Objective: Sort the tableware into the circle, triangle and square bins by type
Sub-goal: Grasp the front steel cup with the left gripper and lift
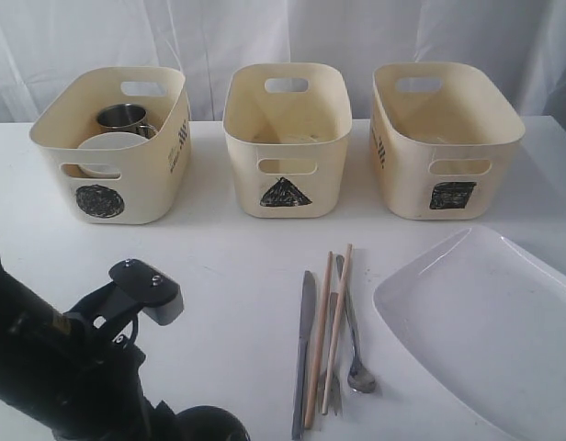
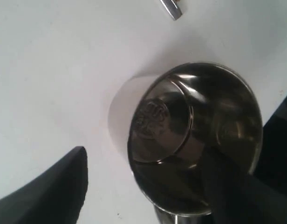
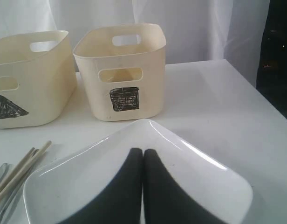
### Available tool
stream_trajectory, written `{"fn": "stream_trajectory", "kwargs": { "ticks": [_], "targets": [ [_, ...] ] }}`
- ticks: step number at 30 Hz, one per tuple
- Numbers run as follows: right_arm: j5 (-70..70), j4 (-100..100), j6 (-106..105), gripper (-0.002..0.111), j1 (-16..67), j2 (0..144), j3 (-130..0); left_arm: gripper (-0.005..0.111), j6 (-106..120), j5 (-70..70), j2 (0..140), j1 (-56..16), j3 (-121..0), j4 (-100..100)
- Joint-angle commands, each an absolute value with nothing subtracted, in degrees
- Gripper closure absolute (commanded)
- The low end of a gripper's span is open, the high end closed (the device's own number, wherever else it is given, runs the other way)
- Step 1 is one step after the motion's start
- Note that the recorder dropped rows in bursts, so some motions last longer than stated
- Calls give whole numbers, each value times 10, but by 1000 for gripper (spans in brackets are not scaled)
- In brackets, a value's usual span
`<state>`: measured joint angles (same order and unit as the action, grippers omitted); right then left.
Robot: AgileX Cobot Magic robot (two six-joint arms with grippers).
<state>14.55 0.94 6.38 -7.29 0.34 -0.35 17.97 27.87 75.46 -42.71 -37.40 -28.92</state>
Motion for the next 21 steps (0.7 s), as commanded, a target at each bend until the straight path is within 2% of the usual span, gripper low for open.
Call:
{"fn": "stream_trajectory", "kwargs": {
  "ticks": [1,13,21],
  "targets": [
    [141,6,63,108,-69,0,0,35,180,279,762,-430,-371,-294],
    [141,7,63,108,-69,0,0,35,181,268,807,-430,-371,-295],
    [141,5,63,108,-69,0,0,40,181,254,807,-430,-371,-295]
  ]
}}
